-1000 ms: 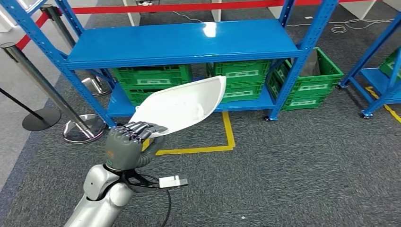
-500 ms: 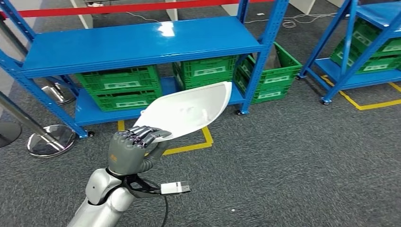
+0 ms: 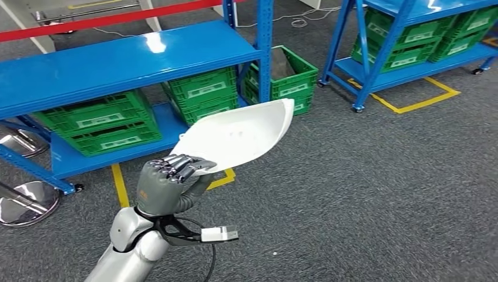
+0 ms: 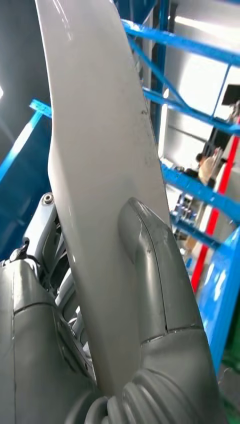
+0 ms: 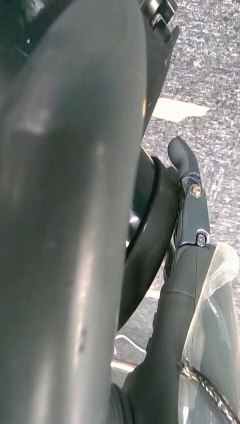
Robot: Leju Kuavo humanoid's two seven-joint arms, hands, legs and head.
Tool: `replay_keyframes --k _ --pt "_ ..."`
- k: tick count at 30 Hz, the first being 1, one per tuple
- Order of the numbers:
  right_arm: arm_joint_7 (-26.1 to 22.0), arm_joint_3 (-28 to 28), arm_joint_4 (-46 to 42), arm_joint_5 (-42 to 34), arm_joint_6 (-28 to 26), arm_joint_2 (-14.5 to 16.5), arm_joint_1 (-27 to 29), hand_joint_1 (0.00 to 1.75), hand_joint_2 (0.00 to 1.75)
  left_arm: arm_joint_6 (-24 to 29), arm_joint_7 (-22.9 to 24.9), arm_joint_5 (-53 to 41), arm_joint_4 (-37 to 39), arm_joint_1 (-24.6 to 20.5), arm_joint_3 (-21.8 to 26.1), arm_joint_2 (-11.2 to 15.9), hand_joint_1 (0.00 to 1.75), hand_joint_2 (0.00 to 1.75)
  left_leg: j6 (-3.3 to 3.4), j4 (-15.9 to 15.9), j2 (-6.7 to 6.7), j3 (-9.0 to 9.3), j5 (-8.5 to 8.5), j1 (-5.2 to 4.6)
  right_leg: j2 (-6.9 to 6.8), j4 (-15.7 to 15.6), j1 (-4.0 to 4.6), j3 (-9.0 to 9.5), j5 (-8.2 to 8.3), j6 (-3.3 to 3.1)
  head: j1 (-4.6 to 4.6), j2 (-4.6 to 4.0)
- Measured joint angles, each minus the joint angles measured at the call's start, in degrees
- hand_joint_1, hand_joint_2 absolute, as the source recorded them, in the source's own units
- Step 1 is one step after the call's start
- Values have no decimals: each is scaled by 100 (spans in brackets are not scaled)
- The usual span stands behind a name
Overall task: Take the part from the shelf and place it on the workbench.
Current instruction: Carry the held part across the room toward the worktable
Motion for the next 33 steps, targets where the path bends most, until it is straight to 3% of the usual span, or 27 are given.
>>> replay_keyframes --k 1,2,3,4,6,8,10,11,13,15,17,18,20,22,23,26,28,30,31,32,33 --pt "-1 -10 0 -3 -10 1 1 0 0 -1 0 11 6 1 0 5 175 175 4 338 -32 -147 -116 0 87 2 6 -6 7 -10 -1 0" --pt "1 -21 0 -4 -19 1 8 0 0 -1 0 20 11 1 -1 9 175 175 13 500 -44 -221 -122 0 174 6 13 -10 12 -14 0 0" --pt "3 -32 0 -6 -24 1 16 0 0 -1 0 25 14 -1 -2 12 175 175 29 417 -57 -186 -1 -1 261 12 17 -9 15 -14 1 0" --pt "4 -43 0 -7 -27 1 22 0 0 -2 0 28 14 -4 -5 15 175 175 53 114 -96 -51 213 -1 348 19 20 -4 18 -12 0 0" --pt "3 -62 0 -7 -31 6 19 0 0 -1 0 34 15 -12 -13 20 175 175 126 -675 -387 288 610 11 508 42 17 -20 25 8 10 0" --pt "1 -74 0 -7 -31 14 9 0 0 -1 0 41 16 -20 -19 24 175 175 176 -1098 -618 449 715 13 644 63 -9 -93 51 65 9 0" --pt "2 -77 0 -7 -30 15 16 0 0 -2 0 49 16 -29 -31 23 175 175 197 -1179 -539 461 708 8 767 57 -38 -171 87 147 -4 0" --pt "5 -79 0 -7 -30 15 23 0 0 -3 0 50 16 -33 -38 20 175 175 212 -1212 -458 472 726 17 726 76 -36 -210 77 182 -3 0" --pt "14 -84 1 -9 -33 12 25 0 0 -2 0 51 16 -36 -50 10 175 175 248 -1280 -280 503 762 39 413 377 -14 -388 -113 243 26 0" --pt "15 -100 2 -19 -44 4 8 0 0 -1 0 48 17 -19 -48 9 175 175 265 -1287 -86 509 763 32 76 1090 -15 -737 -473 298 48 0" --pt "10 -120 2 -32 -56 -7 -4 0 0 -2 0 39 19 3 -43 11 175 175 263 -1283 115 507 754 30 -14 1624 -37 -980 -636 344 48 0" --pt "8 -129 2 -39 -60 -12 -3 0 0 -2 0 35 20 6 -43 11 175 175 255 -1281 206 510 747 31 -40 1586 -50 -942 -560 360 48 0" --pt "-4 -148 2 -51 -55 -22 9 0 0 -2 0 33 25 -7 -46 3 175 175 221 -1266 356 523 722 33 -184 897 -73 -547 -221 384 48 0" --pt "-51 -166 1 -58 -7 -30 12 0 0 -3 0 18 47 -53 -56 -15 175 175 162 -1234 459 526 685 1 -396 232 -54 -164 -32 346 48 0" --pt "-86 -173 1 -63 26 -33 12 0 0 -3 0 3 67 -85 -66 -28 175 175 137 -1220 502 528 672 -20 -448 91 -42 -87 -20 306 42 0" --pt "-160 -199 2 -71 93 -44 21 0 0 -4 0 -25 125 -153 -94 -82 175 175 77 -1194 604 551 629 -21 -290 83 -32 -105 -16 171 30 0" --pt "-166 -220 2 -72 105 -52 22 0 0 -4 0 8 152 -180 -96 -111 175 175 34 -924 396 462 409 8 -163 76 -43 -107 7 102 24 0" --pt "-147 -231 2 -72 112 -59 21 0 0 -3 0 58 183 -183 -86 -114 175 175 29 -191 85 155 12 18 -22 75 -35 -111 21 57 14 0" --pt "-135 -235 2 -70 117 -61 23 0 0 -3 0 84 203 -177 -79 -110 175 175 40 199 12 -23 -140 16 60 76 -23 -114 25 43 12 0" --pt "-116 -238 2 -69 120 -61 24 0 0 -3 0 105 226 -172 -69 -108 175 175 57 455 -24 -149 -193 12 150 78 -7 -115 28 35 11 0" --pt "-100 -242 2 -68 114 -61 27 0 0 -2 0 123 245 -170 -57 -107 175 175 84 493 -46 -184 -124 6 242 82 8 -115 31 30 13 0"
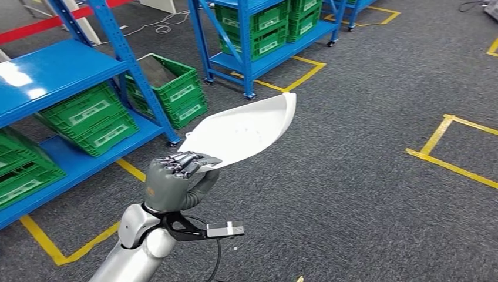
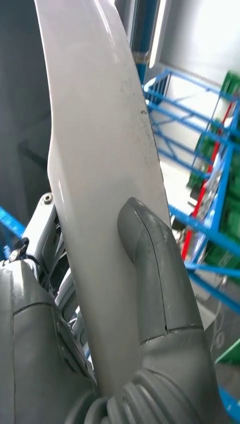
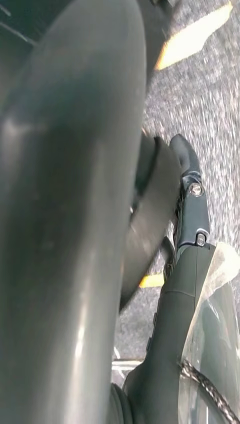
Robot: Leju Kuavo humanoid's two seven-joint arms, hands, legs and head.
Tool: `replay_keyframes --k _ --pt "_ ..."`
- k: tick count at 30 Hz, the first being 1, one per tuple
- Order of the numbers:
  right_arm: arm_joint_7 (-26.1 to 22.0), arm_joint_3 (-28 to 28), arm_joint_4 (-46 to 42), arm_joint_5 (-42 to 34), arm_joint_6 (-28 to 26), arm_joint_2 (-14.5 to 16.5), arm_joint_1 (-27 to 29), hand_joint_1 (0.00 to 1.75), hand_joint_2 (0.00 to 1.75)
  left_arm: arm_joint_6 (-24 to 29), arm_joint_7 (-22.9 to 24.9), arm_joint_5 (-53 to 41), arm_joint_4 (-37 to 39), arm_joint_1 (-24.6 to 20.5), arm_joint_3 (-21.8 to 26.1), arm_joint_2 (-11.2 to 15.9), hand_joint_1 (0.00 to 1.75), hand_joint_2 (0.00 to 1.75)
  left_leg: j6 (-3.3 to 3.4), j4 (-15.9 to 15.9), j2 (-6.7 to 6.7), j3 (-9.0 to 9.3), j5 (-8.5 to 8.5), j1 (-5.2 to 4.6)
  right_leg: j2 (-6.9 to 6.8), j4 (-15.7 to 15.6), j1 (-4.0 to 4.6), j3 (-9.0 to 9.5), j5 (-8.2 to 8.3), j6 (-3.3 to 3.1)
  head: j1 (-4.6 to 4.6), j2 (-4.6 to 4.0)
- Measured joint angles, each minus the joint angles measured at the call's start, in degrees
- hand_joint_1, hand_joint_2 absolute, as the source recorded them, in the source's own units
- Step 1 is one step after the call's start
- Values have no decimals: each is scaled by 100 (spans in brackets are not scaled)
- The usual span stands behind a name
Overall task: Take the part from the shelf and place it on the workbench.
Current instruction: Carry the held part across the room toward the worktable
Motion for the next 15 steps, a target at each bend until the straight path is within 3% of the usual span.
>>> replay_keyframes --k 2,4,6,8,10,12,14,15 --pt "28 -10 0 2 -36 4 7 0 0 0 0 25 23 -2 27 0 175 175 76 -560 -103 214 417 -15 181 11 20 11 2 -2 0 0" --pt "47 -16 -1 8 -78 24 8 0 0 0 0 45 31 -3 56 1 175 175 147 -1259 -392 500 744 -15 335 28 25 4 7 12 7 0" --pt "80 -18 -1 14 -98 48 2 0 0 0 0 55 41 -6 79 1 175 175 160 -1534 -553 599 790 -21 462 39 -1 -55 30 64 -4 0" --pt "101 -20 -1 16 -103 61 17 0 0 -1 0 54 48 -18 93 -8 175 175 157 -1614 -438 619 808 -23 522 39 -25 -129 51 132 -21 0" --pt "92 -22 -1 20 -75 62 26 0 0 -1 0 47 53 -31 104 -28 175 175 182 -1696 -276 653 848 -3 245 229 0 -263 -74 181 0 0" --pt "67 -26 0 23 -34 46 7 0 0 0 0 35 65 -29 121 -41 175 175 206 -1726 -87 667 858 -1 -125 861 9 -589 -401 230 22 0" --pt "34 -33 0 21 -14 22 -5 0 0 0 0 23 90 -24 136 -42 175 175 211 -1724 113 663 849 -10 -241 1525 -14 -918 -642 280 25 0" --pt "21 -38 0 21 -7 13 -6 0 0 0 0 19 105 -26 140 -42 175 175 206 -1723 207 663 843 -10 -263 1614 -25 -955 -626 299 25 0"
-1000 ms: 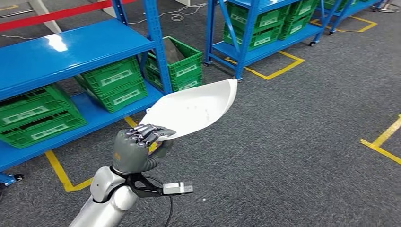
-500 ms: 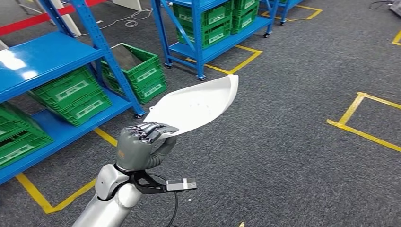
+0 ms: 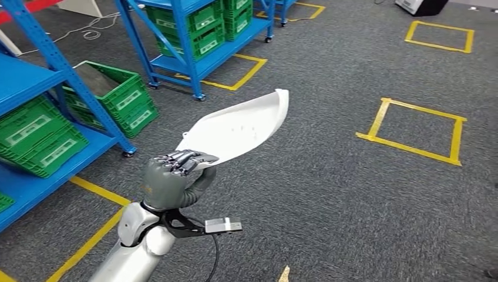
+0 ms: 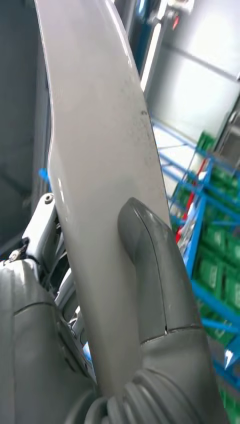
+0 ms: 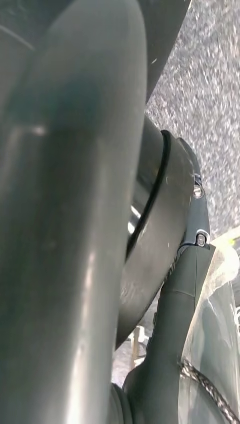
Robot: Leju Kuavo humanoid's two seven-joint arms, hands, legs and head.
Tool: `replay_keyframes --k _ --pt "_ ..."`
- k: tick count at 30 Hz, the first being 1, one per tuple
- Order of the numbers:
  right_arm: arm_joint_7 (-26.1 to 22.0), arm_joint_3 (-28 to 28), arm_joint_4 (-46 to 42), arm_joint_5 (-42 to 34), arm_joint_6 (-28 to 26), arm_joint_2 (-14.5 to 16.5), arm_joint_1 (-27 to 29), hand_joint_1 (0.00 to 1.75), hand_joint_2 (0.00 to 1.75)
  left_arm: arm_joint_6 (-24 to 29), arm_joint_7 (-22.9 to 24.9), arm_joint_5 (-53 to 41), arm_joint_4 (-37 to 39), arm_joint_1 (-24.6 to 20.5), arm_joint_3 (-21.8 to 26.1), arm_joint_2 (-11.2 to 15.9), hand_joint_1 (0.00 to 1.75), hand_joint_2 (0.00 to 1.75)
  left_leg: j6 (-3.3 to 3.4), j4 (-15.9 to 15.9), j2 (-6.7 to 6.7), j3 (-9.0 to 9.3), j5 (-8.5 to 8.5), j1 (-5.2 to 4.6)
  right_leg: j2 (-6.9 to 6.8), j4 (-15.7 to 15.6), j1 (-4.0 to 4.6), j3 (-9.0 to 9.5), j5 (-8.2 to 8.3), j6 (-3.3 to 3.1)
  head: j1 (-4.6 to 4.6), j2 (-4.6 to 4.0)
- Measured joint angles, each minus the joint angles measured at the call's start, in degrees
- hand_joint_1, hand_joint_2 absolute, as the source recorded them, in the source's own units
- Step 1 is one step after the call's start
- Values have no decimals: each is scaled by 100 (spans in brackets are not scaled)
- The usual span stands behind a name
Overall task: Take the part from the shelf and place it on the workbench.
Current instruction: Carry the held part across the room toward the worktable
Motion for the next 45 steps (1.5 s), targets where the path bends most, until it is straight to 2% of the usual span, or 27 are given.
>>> replay_keyframes --k 1,3,5,6,8,10,12,14,15,16,17,19,21,23,24,26,28,30,31,32,34,36,37,39,41,43,45 --pt "-8 -7 0 -1 6 -8 4 0 0 0 0 -3 15 -4 1 -1 175 175 -10 1 86 6 -9 0 -31 -158 -10 98 122 13 1 0" --pt "-5 -22 0 -4 7 -20 13 0 0 0 0 -8 43 -17 1 -5 175 175 -48 1 231 33 -37 -8 -246 -947 -7 551 442 20 2 0" --pt "6 -33 -1 -9 -11 -21 11 0 0 0 0 -17 68 -38 2 -10 175 175 -103 15 336 56 -69 -40 -453 -1543 17 904 585 -40 -3 0" --pt "22 -36 -2 -10 -30 -16 12 0 0 0 0 -24 80 -50 1 -14 175 175 -127 19 385 64 -77 -57 -483 -1629 36 953 575 -85 -6 0" --pt "70 -38 -2 -9 -62 1 19 0 0 -1 0 -37 104 -76 -8 -23 175 175 -178 23 470 80 -96 -57 -345 -1630 39 945 598 -176 -10 0" --pt "103 -39 -2 -6 -81 18 24 0 0 0 0 -44 122 -106 -19 -31 175 175 -240 192 270 35 -248 -26 -215 -1644 20 944 619 -247 -18 0" --pt "103 -40 -2 2 -89 29 18 0 0 0 0 -46 139 -115 -21 -27 175 175 -271 816 -72 -218 -604 -2 -72 -1653 10 947 634 -297 -30 0" --pt "102 -40 -2 9 -91 35 13 0 0 0 0 -47 165 -107 -18 -15 175 175 -263 1560 -187 -562 -889 1 99 -1651 26 946 638 -317 -32 0" --pt "101 -40 -2 12 -91 36 16 0 0 0 0 -47 178 -105 -17 -10 175 175 -250 1711 -201 -646 -881 0 191 -1648 36 948 640 -319 -32 0" --pt "101 -40 -2 15 -92 36 21 0 0 0 0 -47 187 -106 -16 -8 175 175 -229 1647 -215 -637 -763 -1 282 -1643 43 951 641 -320 -31 0" --pt "97 -40 -2 21 -96 36 25 0 0 0 0 -47 192 -107 -15 -8 175 175 -201 1359 -254 -526 -546 -2 375 -1635 48 956 642 -320 -30 0" --pt "89 -40 -2 36 -102 44 24 0 0 0 0 -39 193 -111 -13 -7 175 175 -141 601 -489 -218 -151 2 535 -1611 48 947 645 -307 -25 0" --pt "85 -41 -2 45 -105 57 15 0 0 1 0 -15 195 -117 -9 -3 175 175 -112 183 -676 -51 -45 -2 668 -1590 29 893 665 -260 -34 0" --pt "89 -42 -2 45 -110 66 25 0 0 1 0 7 195 -127 -4 -5 175 175 -99 106 -617 -30 -58 -9 790 -1600 6 836 701 -184 -48 0" --pt "90 -42 -2 45 -116 68 33 0 0 0 0 14 196 -134 -2 -10 175 175 -82 76 -543 -22 -38 -3 757 -1584 8 802 689 -154 -47 0" --pt "92 -43 -2 44 -130 68 36 0 0 1 0 28 197 -150 2 -24 175 175 -38 7 -383 1 1 15 474 -1299 31 635 505 -110 -9 0" --pt "92 -48 -2 42 -145 68 19 0 0 1 0 37 200 -148 9 -26 175 175 -11 -8 -207 5 5 5 130 -585 30 284 147 -71 19 0" --pt "92 -62 -2 39 -154 66 9 0 0 0 0 40 208 -142 17 -20 175 175 -8 -6 -18 2 -5 -1 24 -18 4 22 -38 -25 18 0" --pt "92 -70 -2 37 -154 63 6 0 0 0 0 40 214 -144 19 -19 175 175 -14 -5 71 4 -12 0 0 -31 -12 45 21 -4 20 0" --pt "92 -78 -2 36 -154 58 8 0 0 0 0 40 220 -146 20 -19 175 175 -26 -5 149 11 -21 2 -43 -272 -29 188 168 13 21 0" --pt "91 -89 -2 33 -150 52 9 0 0 0 0 40 227 -151 22 -19 175 175 -73 2 280 37 -53 -14 -301 -1082 -32 659 479 32 27 0" --pt "86 -95 -2 32 -144 54 -1 0 0 0 0 40 228 -158 27 -19 175 175 -127 23 389 57 -85 -55 -502 -1560 -7 932 578 -27 16 0" --pt "84 -96 -2 33 -141 56 -4 0 0 0 0 40 228 -160 28 -19 175 175 -149 30 444 65 -96 -73 -512 -1598 13 949 555 -71 7 0" --pt "85 -97 -3 33 -140 57 -3 0 0 0 0 43 230 -171 28 -21 175 175 -199 51 491 86 -135 -58 -358 -1598 6 931 567 -156 -18 0" --pt "90 -99 -3 31 -139 56 -9 0 0 1 0 51 232 -186 28 -22 175 175 -255 306 218 3 -333 -16 -213 -1607 -6 940 581 -227 -30 0" --pt "92 -101 -2 28 -138 56 -21 0 0 2 0 56 242 -182 30 -13 175 175 -271 993 -115 -301 -690 7 -58 -1610 -4 944 590 -280 -43 0" --pt "91 -102 -2 27 -134 57 -26 0 0 2 0 56 267 -170 31 1 175 175 -258 1621 -193 -620 -874 5 123 -1606 14 945 593 -302 -42 0"
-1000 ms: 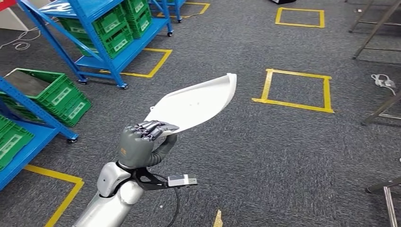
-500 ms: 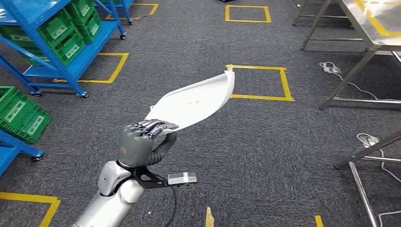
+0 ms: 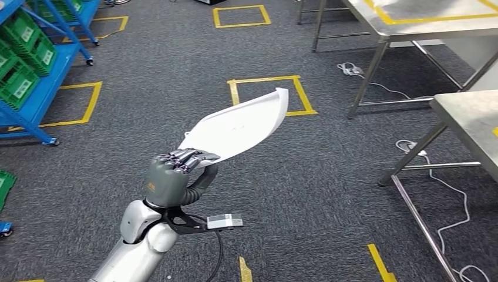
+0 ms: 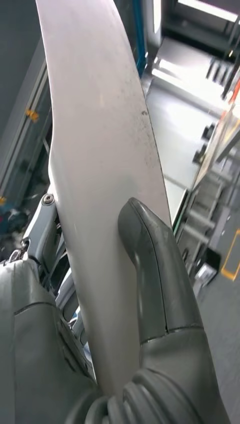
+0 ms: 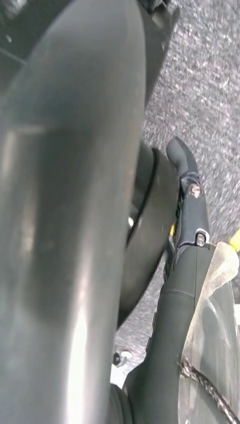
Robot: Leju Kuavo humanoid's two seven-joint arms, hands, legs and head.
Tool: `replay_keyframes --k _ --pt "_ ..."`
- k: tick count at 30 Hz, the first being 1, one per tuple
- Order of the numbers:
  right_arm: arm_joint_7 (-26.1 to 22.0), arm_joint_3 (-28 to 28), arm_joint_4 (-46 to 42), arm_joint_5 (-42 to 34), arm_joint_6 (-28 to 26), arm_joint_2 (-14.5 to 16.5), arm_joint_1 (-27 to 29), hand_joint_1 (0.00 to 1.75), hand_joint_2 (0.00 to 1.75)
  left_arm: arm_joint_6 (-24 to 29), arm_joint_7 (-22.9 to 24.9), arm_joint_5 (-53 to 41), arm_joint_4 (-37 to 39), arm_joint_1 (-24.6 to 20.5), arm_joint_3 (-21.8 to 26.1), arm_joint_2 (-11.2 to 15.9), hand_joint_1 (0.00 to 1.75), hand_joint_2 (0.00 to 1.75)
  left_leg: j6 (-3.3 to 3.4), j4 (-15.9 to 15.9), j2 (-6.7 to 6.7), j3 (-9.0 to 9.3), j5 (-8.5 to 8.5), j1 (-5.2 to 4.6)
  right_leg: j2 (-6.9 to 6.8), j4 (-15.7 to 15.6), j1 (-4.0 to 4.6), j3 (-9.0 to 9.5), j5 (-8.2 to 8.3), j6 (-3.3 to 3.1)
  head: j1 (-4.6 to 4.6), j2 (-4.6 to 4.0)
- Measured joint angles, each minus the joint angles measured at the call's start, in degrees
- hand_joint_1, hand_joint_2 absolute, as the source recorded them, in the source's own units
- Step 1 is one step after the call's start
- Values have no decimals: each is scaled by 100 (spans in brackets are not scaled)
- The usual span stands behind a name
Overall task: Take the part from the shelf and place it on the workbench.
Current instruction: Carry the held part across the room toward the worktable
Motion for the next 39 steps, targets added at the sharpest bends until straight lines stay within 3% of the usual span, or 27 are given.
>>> replay_keyframes --k 1,2,3,5,7,9,11,13,14,16,17,19,21,22,24,25,27,29,30,31,32,33,35,36,37,38,39 --pt "0 -2 0 -1 0 0 2 0 0 0 0 0 13 1 0 4 175 175 16 56 -11 -53 72 -1 98 5 8 2 1 -2 1 0" --pt "-1 -5 0 -1 -2 0 7 0 0 0 0 0 21 -2 0 7 175 175 39 -94 -34 -16 245 -2 195 12 12 4 1 -1 2 0" --pt "-4 -10 0 -1 -3 0 10 0 0 0 0 1 26 -6 0 6 175 175 69 -413 -97 97 482 -3 290 19 13 6 2 0 2 0" --pt "-12 -16 0 2 -1 0 8 0 0 0 0 2 26 -15 0 2 175 175 124 -1075 -375 353 815 8 448 40 11 -17 7 18 6 0" --pt "-17 -19 0 10 26 0 6 0 0 0 0 2 25 -20 1 -3 175 175 143 -1383 -540 462 859 4 580 56 -15 -84 34 78 3 0" --pt "-18 -20 0 22 64 -6 25 0 0 0 0 -2 23 -25 2 -20 175 175 165 -1474 -431 483 862 -1 695 43 -49 -144 66 160 -3 0" --pt "-5 -21 0 33 79 -18 46 0 0 -1 0 -7 15 -24 1 -59 175 175 214 -1553 -275 517 904 14 493 180 -30 -246 -41 216 22 0" --pt "12 -21 0 51 71 -25 43 0 0 -1 0 7 -8 15 4 -84 175 175 245 -1590 -96 536 921 7 86 762 -8 -536 -359 254 56 0" --pt "17 -21 0 60 68 -26 38 0 0 0 0 25 -20 50 8 -84 175 175 253 -1590 0 534 917 0 -38 1145 -11 -718 -524 274 69 0" --pt "9 -21 0 72 79 -39 37 0 0 0 0 51 -28 116 15 -73 175 175 257 -1588 188 533 907 -7 -126 1561 -23 -907 -616 310 69 0" --pt "4 -21 0 73 86 -50 41 0 0 0 0 57 -33 134 15 -72 175 175 255 -1587 269 536 900 -7 -154 1449 -30 -835 -513 323 69 0" --pt "-4 -21 0 78 77 -72 57 0 0 0 0 57 -50 149 15 -73 175 175 229 -1585 399 556 881 -8 -321 702 -39 -411 -190 335 70 0" --pt "-2 -21 0 93 32 -76 63 0 0 0 0 55 -88 170 16 -74 175 175 177 -1576 502 578 855 -36 -539 79 -16 -41 -29 278 63 0" --pt "8 -21 0 105 11 -70 62 0 0 0 0 51 -114 188 17 -74 175 175 148 -1571 549 589 848 -51 -590 -31 0 22 -29 236 59 0" --pt "56 -21 0 127 9 -52 64 0 0 0 0 37 -180 240 19 -74 175 175 92 -1572 657 616 835 -54 -479 -32 17 23 -16 146 54 0" --pt "85 -21 0 135 16 -41 68 0 0 0 0 28 -219 269 22 -75 175 175 57 -1551 631 629 801 -42 -414 -41 9 26 -4 112 52 0" --pt "115 -21 0 147 24 -24 73 0 0 1 0 20 -298 318 27 -73 175 175 -5 -1246 364 533 571 -11 -280 -62 -17 43 22 47 30 0" --pt "105 -21 0 156 14 -16 73 0 0 1 0 32 -339 372 31 -58 175 175 -29 -489 61 207 178 6 -134 -63 -20 40 36 6 7 0" --pt "99 -21 0 158 9 -13 72 0 0 0 0 41 -345 404 33 -50 175 175 -27 -117 14 33 38 6 -48 -62 -13 37 40 -5 6 0" --pt "92 -21 0 158 1 -11 75 0 0 0 0 50 -346 433 35 -43 175 175 -18 99 -4 -74 4 5 41 -61 -4 35 43 -10 5 0" --pt "82 -21 0 156 -7 -11 80 0 0 0 0 60 -346 453 36 -40 175 175 1 90 -16 -82 91 4 131 -58 4 36 47 -10 6 0" --pt "64 -21 0 154 -16 -11 82 0 0 0 0 64 -347 463 36 -37 175 175 29 -156 -50 18 282 4 222 -55 10 38 51 -6 7 0" --pt "11 -21 0 146 -32 -3 76 0 0 0 16 76 -344 463 29 -26 175 175 103 -955 -314 361 691 6 387 -43 19 31 63 16 11 0" --pt "-9 -21 0 143 -35 3 69 0 0 0 38 84 -340 460 20 -16 175 175 125 -1277 -457 493 807 8 460 -32 15 13 70 34 13 0" --pt "-22 -21 -1 140 -34 9 62 0 0 -1 66 93 -335 456 3 -4 175 175 140 -1453 -564 561 845 4 527 -26 3 -12 80 62 14 0" --pt "-25 -21 -1 137 -33 14 58 0 0 -1 94 101 -329 450 -20 9 175 175 147 -1506 -588 575 832 -4 593 -27 -12 -41 94 100 11 0" --pt "-25 -21 -1 136 -32 13 61 0 0 -1 111 107 -326 442 -47 18 175 175 152 -1538 -520 581 847 -3 660 -36 -26 -82 110 142 8 0"
